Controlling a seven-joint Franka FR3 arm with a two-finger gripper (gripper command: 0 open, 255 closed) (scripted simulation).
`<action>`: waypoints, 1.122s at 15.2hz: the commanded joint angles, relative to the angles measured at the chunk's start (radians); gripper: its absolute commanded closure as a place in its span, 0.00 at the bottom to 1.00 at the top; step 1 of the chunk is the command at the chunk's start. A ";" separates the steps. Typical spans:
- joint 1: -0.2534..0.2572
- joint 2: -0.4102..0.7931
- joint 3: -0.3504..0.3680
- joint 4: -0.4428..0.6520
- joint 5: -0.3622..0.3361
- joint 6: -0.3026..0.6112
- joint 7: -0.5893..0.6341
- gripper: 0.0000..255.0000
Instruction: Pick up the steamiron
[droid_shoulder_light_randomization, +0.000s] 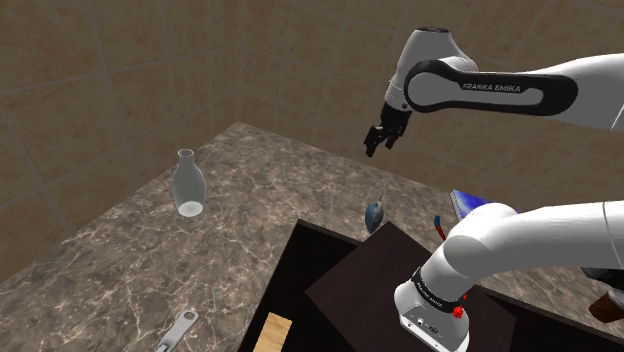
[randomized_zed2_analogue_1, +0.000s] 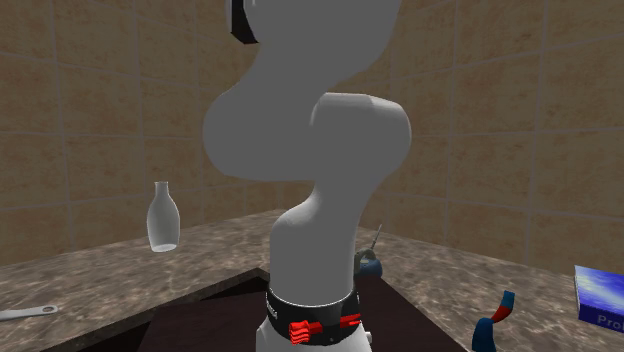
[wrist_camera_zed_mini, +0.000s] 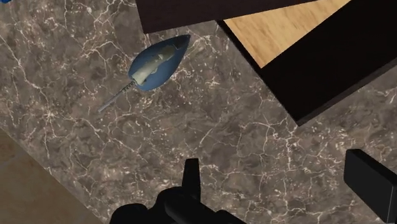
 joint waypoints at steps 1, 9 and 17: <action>-0.027 0.013 -0.021 -0.043 -0.018 0.064 0.011 0.00; -0.139 0.163 -0.098 -0.162 -0.093 0.351 0.071 0.00; -0.256 0.416 -0.173 -0.203 -0.173 0.663 0.144 0.00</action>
